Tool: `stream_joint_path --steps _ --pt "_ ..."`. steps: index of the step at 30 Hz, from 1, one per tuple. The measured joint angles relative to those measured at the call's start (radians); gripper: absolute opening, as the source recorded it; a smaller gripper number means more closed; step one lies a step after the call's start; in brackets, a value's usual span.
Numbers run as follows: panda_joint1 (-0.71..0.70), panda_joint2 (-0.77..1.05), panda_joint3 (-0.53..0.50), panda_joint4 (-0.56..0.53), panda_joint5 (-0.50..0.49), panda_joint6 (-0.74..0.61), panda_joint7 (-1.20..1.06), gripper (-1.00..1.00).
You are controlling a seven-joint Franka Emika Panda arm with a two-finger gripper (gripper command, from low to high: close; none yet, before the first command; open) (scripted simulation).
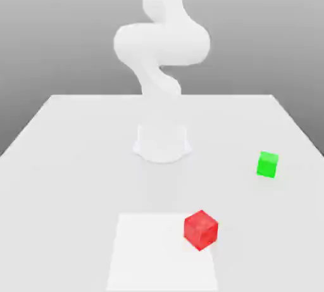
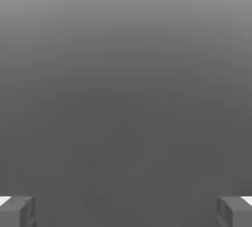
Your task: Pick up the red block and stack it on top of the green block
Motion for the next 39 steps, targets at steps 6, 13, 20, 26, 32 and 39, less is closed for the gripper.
stream_joint_path --steps 6,13,20,26,32,39 --pt "0.039 0.234 0.02 -0.132 -0.043 0.136 -0.095 0.0" --pt "0.09 0.49 0.023 -0.279 -0.056 0.287 -0.225 0.0" --pt "0.151 0.739 0.035 -0.408 0.006 0.445 -0.394 0.0" --pt "0.157 0.952 0.019 -0.388 -0.019 0.624 -0.385 -1.0" --pt "0.159 0.969 0.015 -0.386 -0.024 0.637 -0.38 -1.0" --pt "0.147 0.769 0.036 -0.415 0.011 0.467 -0.406 -1.0"
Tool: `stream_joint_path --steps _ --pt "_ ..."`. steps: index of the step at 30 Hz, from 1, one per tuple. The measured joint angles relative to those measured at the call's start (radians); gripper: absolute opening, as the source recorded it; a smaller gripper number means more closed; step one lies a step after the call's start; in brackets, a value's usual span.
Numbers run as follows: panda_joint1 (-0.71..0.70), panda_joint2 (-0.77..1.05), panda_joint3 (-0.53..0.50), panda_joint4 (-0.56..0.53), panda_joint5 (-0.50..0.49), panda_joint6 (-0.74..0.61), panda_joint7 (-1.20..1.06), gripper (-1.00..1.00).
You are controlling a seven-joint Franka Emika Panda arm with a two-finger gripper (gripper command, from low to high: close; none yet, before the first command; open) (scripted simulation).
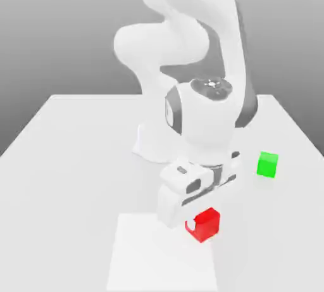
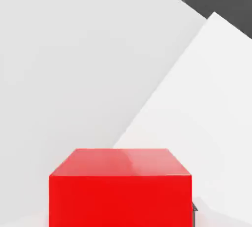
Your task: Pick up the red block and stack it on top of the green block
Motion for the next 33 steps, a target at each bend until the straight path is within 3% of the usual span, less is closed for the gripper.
stream_joint_path --steps 18,33 --pt "0.61 -0.372 0.448 -0.19 0.341 -0.165 0.472 -1.0" --pt "0.537 -0.195 0.536 -0.196 0.216 0.024 0.588 -1.0"
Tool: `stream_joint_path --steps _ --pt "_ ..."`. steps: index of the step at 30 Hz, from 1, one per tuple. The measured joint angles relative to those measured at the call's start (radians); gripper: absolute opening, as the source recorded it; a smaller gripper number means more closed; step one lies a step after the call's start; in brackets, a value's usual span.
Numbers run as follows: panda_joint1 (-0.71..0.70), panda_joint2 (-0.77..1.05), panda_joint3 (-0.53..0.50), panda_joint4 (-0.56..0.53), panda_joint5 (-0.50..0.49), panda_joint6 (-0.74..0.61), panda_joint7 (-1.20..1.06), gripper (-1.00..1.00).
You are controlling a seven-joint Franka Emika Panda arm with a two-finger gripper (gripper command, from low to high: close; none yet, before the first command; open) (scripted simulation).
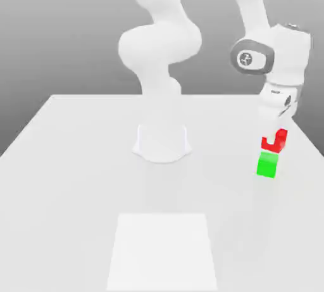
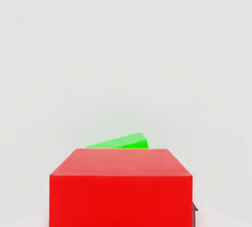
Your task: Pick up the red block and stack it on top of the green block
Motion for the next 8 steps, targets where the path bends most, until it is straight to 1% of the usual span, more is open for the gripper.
stream_joint_path --steps 4,8 --pt "-0.034 0.061 0.013 -0.001 -0.073 0.055 0.05 -1.0" --pt "-0.072 0.124 0.015 -0.002 -0.181 0.108 0.126 -1.0"
